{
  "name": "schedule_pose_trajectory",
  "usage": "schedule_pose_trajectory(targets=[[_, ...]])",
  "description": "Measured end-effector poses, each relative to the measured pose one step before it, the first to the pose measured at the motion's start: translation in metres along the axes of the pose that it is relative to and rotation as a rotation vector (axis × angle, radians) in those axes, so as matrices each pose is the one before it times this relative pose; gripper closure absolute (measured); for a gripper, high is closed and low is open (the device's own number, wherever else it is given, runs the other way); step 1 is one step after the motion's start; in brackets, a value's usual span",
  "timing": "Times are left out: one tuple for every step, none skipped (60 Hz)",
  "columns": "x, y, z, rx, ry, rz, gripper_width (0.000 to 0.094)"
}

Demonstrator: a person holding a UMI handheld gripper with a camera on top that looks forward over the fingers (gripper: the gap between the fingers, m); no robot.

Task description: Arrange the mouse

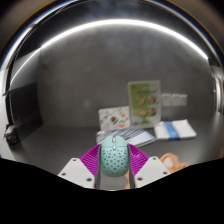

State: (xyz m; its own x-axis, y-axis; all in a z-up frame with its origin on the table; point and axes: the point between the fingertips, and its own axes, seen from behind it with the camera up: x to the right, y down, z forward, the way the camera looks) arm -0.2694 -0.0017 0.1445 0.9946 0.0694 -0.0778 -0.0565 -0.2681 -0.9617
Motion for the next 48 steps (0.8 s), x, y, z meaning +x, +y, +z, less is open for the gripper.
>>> schedule_pose_trajectory(targets=[[0.01042, -0.00883, -0.00434, 0.01866, 0.01783, -0.0063, 0.0545], [0.01077, -0.00723, -0.00433, 0.01654, 0.01724, -0.0090, 0.0545], [0.01056, -0.00638, -0.00415, 0.01595, 0.01723, -0.0088, 0.0545], [0.01507, -0.00875, -0.00027, 0.01209, 0.01444, -0.0072, 0.0546], [0.01101, -0.00312, -0.00323, 0.01228, 0.01715, -0.0096, 0.0546], [0.00953, -0.00102, -0.00372, 0.00813, 0.01848, -0.0094, 0.0547], [0.01126, 0.00163, -0.00122, 0.00229, 0.01594, -0.0095, 0.0547], [0.01169, 0.00333, -0.00060, -0.00248, 0.01496, -0.0077, 0.0546], [0.01156, 0.00549, 0.00057, -0.00768, 0.01352, -0.0045, 0.0548], [0.01010, 0.00686, 0.00154, -0.01217, 0.00999, -0.0007, 0.0547], [0.00873, 0.00799, 0.00179, -0.01508, 0.00516, 0.0035, 0.0548], [0.00731, 0.00900, 0.00178, -0.01630, 0.00111, 0.0093, 0.0546], [0.00710, 0.00935, 0.00360, -0.01579, -0.00395, 0.0156, 0.0546], [0.00516, 0.00660, 0.00333, -0.01549, -0.00550, 0.0151, 0.0547], [0.00306, 0.00896, 0.00341, -0.01522, -0.00523, 0.0153, 0.0547], [0.00262, 0.00931, 0.00307, -0.01714, -0.00431, 0.0108, 0.0547], [0.00174, 0.00973, 0.00367, -0.01982, -0.00280, 0.0045, 0.0548], [0.00164, 0.01021, 0.00359, -0.02136, -0.00036, -0.0020, 0.0547], [0.00150, 0.00925, 0.00297, -0.02104, 0.00030, -0.0088, 0.0547], [0.00118, 0.00814, 0.00254, -0.01785, 0.00086, -0.0137, 0.0545], [-0.00205, 0.01182, 0.00580, -0.00619, 0.00239, -0.0127, 0.0546], [0.00185, 0.00466, 0.00065, -0.01090, -0.00463, -0.0156, 0.0546], [-0.00041, 0.00438, 0.00148, -0.00678, -0.00301, -0.0109, 0.0546], [-0.00128, 0.00380, 0.00157, -0.00547, -0.00485, -0.0057, 0.0545], [-0.00178, 0.00376, 0.00175, -0.00512, -0.00702, -0.0029, 0.0545], [-0.00191, 0.00339, 0.00175, -0.00568, -0.00813, -0.0016, 0.0546], [-0.00119, 0.00291, 0.00172, -0.00515, -0.00742, 0.0004, 0.0545], [-0.00146, 0.00257, 0.00260, -0.00074, -0.00284, 0.0021, 0.0544], [-0.00128, 0.00267, 0.00382, -0.00017, -0.00298, 0.0037, 0.0544], [0.00039, 0.00207, 0.00221, -0.00250, -0.00110, 0.0010, 0.0545], [0.00104, 0.00216, 0.00177, -0.00391, 0.00069, -0.0007, 0.0544], [0.00089, 0.00265, 0.00182, -0.00605, 0.00094, -0.0022, 0.0539], [0.00074, 0.00278, 0.00191, -0.00741, 0.00070, -0.0032, 0.0538], [0.00060, 0.00350, 0.00174, -0.00986, -0.00108, -0.0027, 0.0533], [0.00057, 0.00351, 0.00164, -0.00940, 0.00068, -0.0010, 0.0533], [0.00089, 0.00402, 0.00035, -0.00856, -0.00009, -0.0005, 0.0522], [0.00061, 0.00318, 0.00164, -0.00902, -0.00014, 0.0005, 0.0515], [0.00011, 0.00383, 0.00125, -0.01156, -0.00150, -0.0005, 0.0479], [-0.00023, -0.00111, 0.00082, 0.00999, -0.00420, 0.0036, 0.0483], [-0.00028, -0.00218, 0.00033, 0.01144, -0.00490, 0.0034, 0.0478], [-0.00076, 0.00119, -0.00012, -0.00466, -0.00501, 0.0037, 0.0467], [-0.00020, 0.00128, -0.00013, -0.00691, -0.00319, 0.0016, 0.0448], [-0.00045, 0.00061, -0.00017, -0.00330, -0.00305, 0.0015, 0.0444], [-0.00029, -0.00092, 0.00003, -0.00039, -0.00265, 0.0025, 0.0428], [0.00018, 0.00100, 0.00043, -0.00744, -0.00244, 0.0036, 0.0401], [0.00046, 0.00150, -0.00168, -0.01119, -0.00417, 0.0062, 0.0389], [-0.00125, 0.00093, -0.00162, -0.00672, -0.00387, 0.0101, 0.0322], [-0.00118, 0.00042, -0.00218, -0.00475, -0.00447, 0.0116, 0.0292]])
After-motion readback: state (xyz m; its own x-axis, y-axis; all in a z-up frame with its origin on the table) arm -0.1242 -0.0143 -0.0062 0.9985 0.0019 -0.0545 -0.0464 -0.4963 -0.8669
